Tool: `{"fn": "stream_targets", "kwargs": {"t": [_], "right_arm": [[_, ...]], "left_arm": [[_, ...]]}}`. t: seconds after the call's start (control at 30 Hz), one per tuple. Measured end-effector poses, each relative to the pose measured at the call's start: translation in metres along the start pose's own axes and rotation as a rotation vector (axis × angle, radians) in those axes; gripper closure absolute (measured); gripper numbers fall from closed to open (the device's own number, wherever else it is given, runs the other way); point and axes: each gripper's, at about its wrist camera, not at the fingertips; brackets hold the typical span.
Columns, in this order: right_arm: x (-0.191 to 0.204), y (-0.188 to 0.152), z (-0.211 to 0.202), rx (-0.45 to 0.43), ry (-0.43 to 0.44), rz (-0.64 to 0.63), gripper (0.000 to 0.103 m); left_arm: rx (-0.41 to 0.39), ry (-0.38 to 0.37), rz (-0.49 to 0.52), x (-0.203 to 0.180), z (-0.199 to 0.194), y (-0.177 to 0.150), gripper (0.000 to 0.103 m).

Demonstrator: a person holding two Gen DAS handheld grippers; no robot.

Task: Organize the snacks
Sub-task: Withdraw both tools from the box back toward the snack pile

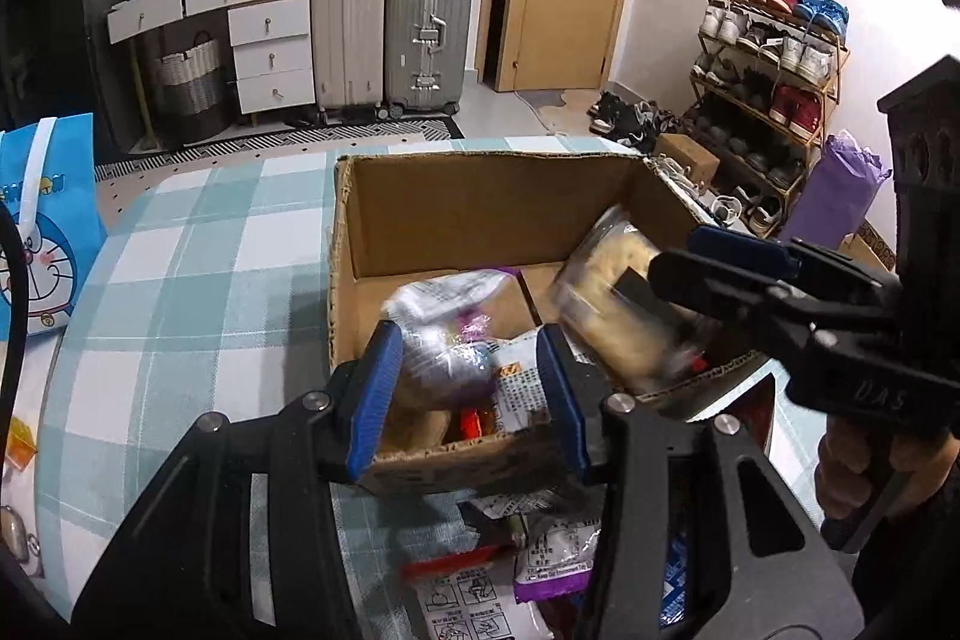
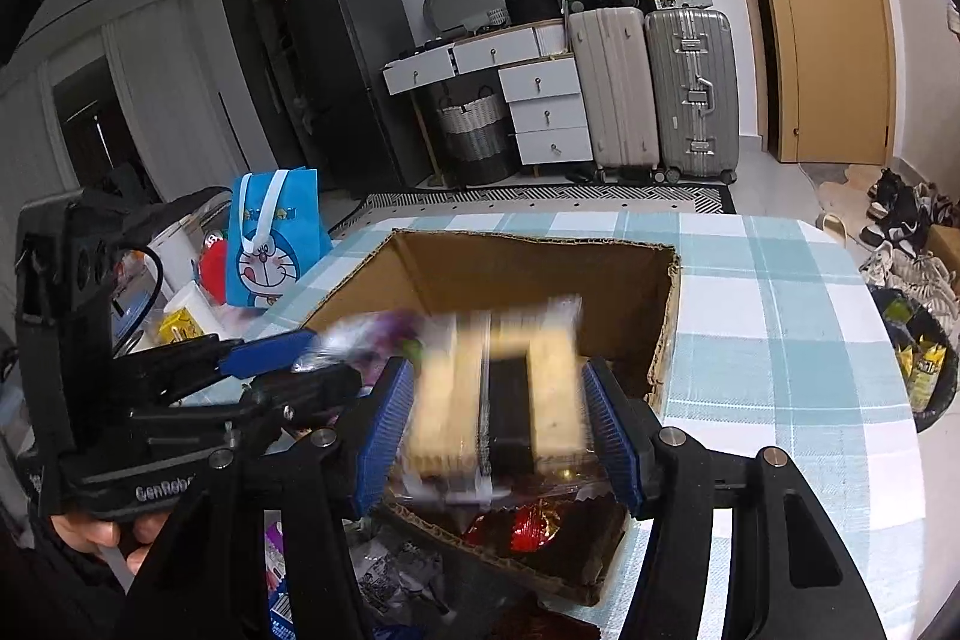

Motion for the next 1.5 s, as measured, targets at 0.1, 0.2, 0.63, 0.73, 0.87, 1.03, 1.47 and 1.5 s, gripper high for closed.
{"fn": "stream_targets", "kwargs": {"t": [0.1, 0.2, 0.63, 0.73, 0.87, 1.03, 1.47, 1.5], "right_arm": [[0.001, 0.000, -0.009, -0.017, -0.016, 0.003, 0.040], [0.004, -0.002, -0.025, -0.043, -0.026, -0.003, 0.015], [0.014, -0.038, -0.100, -0.066, -0.059, 0.021, 0.000], [0.015, -0.047, -0.108, -0.046, -0.094, 0.028, 0.000], [0.014, -0.060, -0.109, -0.017, -0.092, 0.054, 0.000], [0.017, -0.068, -0.100, 0.028, -0.108, 0.046, 0.000], [0.014, -0.085, -0.068, 0.133, -0.083, 0.084, 0.000], [0.013, -0.085, -0.066, 0.140, -0.080, 0.087, 0.000]], "left_arm": [[-0.012, 0.000, -0.006, 0.001, -0.010, -0.003, 0.043], [-0.039, -0.039, -0.002, 0.000, -0.031, -0.009, 0.019], [-0.093, 0.025, -0.035, 0.019, -0.098, -0.056, 0.000], [-0.086, 0.025, -0.046, 0.028, -0.104, -0.067, 0.000], [-0.054, 0.034, -0.055, 0.034, -0.105, -0.078, 0.000], [-0.018, 0.041, -0.055, 0.035, -0.097, -0.090, 0.000], [0.077, 0.025, 0.002, 0.023, -0.082, -0.117, 0.000], [0.080, 0.024, 0.003, 0.022, -0.081, -0.117, 0.000]]}}
Point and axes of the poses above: each gripper's, at about its wrist camera, not at the fingertips, and z roughly the way its jaws point, x to its left, y to its top, and after that the axes turned 11 degrees about -z, right-handed
